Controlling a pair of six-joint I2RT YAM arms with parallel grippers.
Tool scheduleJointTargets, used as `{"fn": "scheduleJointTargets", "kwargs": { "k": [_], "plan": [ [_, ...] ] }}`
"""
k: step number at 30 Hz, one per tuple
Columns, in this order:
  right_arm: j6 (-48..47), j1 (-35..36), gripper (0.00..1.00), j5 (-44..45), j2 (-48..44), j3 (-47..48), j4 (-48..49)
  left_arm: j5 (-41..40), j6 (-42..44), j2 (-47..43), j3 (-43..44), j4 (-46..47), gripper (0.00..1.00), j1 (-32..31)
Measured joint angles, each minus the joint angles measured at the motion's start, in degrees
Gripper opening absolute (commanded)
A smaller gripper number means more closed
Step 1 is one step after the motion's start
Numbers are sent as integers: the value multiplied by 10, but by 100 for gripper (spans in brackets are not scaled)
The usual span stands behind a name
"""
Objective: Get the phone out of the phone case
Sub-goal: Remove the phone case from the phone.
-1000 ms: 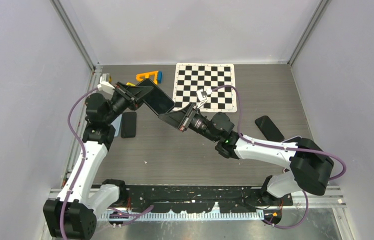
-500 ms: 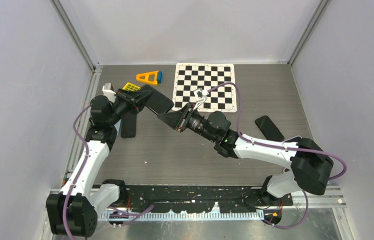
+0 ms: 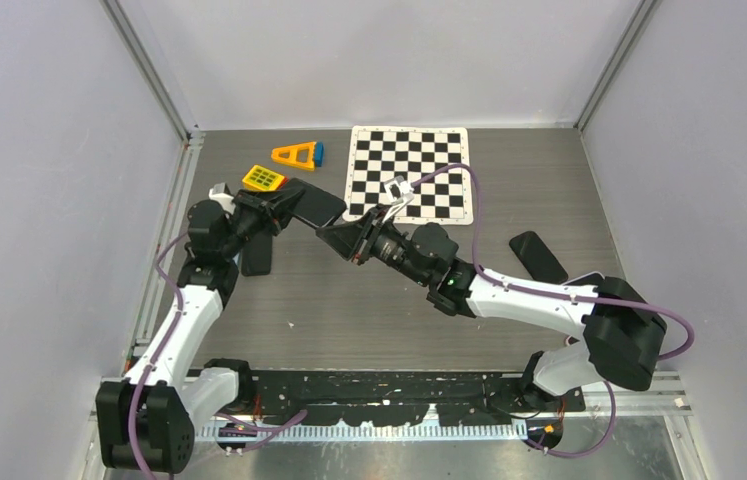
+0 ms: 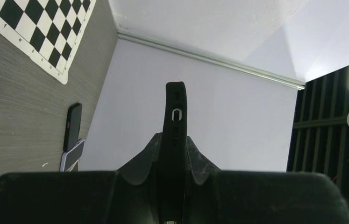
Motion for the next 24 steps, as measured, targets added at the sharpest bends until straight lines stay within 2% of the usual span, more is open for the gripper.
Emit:
{"fn": "scheduleJointTargets", "kwargs": {
  "k": [8, 13, 15, 16, 17, 18, 19, 20, 22, 24],
  "plan": [
    [-11, 0, 1, 7, 17, -10, 23, -4, -42, 11, -16, 42, 0, 0],
    [-11, -14, 1, 39, 36, -56, -28, 40, -54, 1, -16, 89, 0, -3],
    [-11, -17, 4, 42, 35, -66, -46, 45, -51, -4, -16, 89, 0, -4],
    [-11, -17, 17, 40, 34, -67, -52, 45, -45, -7, -16, 87, 0, -4],
    [-11, -17, 25, 38, 31, -67, -54, 44, -38, -9, -16, 85, 0, -4],
    [-11, -17, 43, 32, 24, -67, -54, 44, -32, -11, -16, 82, 0, -4],
    [-9, -16, 53, 27, 17, -67, -54, 44, -24, -13, -16, 79, 0, -4],
    [-9, -16, 68, 17, 6, -67, -52, 43, -16, -16, -16, 74, 0, -4],
    [-6, -17, 80, -5, -15, -67, -39, 43, 0, -19, -16, 63, 0, -4],
    [-5, -16, 85, -32, -33, -68, -15, 42, 15, -21, -15, 54, 0, -4]
  ]
}}
